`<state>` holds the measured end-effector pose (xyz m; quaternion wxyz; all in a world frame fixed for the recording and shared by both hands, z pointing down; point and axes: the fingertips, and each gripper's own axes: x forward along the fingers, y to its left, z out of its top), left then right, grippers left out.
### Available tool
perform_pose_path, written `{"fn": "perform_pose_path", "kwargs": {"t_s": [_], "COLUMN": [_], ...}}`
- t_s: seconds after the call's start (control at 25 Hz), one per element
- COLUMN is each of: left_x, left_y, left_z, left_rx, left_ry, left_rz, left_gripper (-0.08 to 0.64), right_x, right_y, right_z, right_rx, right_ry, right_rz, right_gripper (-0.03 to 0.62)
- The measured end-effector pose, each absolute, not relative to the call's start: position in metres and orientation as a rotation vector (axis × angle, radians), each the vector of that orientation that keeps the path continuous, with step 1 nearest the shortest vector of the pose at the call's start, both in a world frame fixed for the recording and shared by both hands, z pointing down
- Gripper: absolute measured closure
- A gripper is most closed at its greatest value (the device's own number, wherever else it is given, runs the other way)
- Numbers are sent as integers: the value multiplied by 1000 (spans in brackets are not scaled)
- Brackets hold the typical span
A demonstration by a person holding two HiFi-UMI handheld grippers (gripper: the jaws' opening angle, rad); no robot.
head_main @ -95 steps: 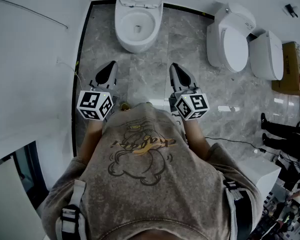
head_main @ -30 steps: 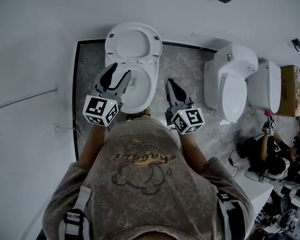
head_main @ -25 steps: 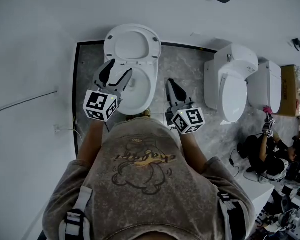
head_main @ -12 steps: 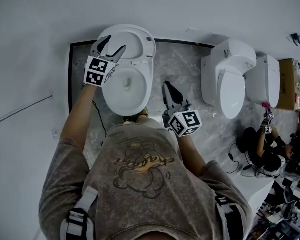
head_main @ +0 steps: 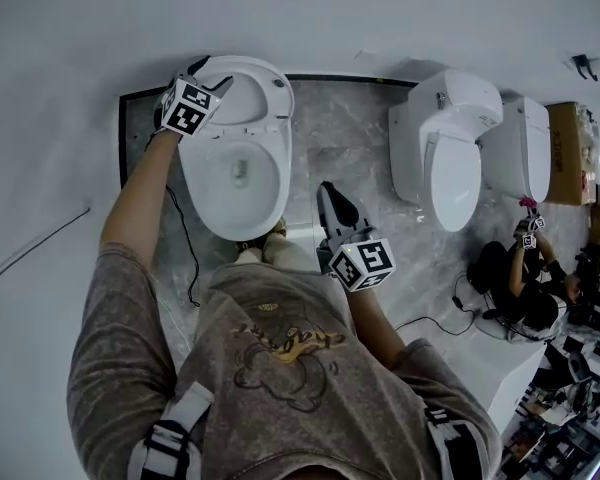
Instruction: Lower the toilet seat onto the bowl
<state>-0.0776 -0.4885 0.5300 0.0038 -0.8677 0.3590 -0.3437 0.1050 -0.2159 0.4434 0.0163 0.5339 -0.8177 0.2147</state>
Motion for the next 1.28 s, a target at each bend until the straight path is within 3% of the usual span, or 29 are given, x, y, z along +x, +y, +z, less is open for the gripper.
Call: {"fn": "perform_pose_path", "kwargs": {"t_s": [0.56,1.08,1.28], "left_x": [-62,-65,-71], "left_y": [-501,-466,-438], "left_z": [565,559,553], "left_rx": [-2591,-2558,-2533], "left_ry": [874,835,878], "left_rz": [-1303,-1300,-1287], "left_gripper": [281,284,352], "right_x": [110,106,96], "right_y": [-214,-202,-181], "right_z": [456,456,451], "right_rx": [1682,1676,1675], "right_ry": [-2497,-2515,-2528], "right_rz": [712,716,697], "right_gripper": [565,565,565]}}
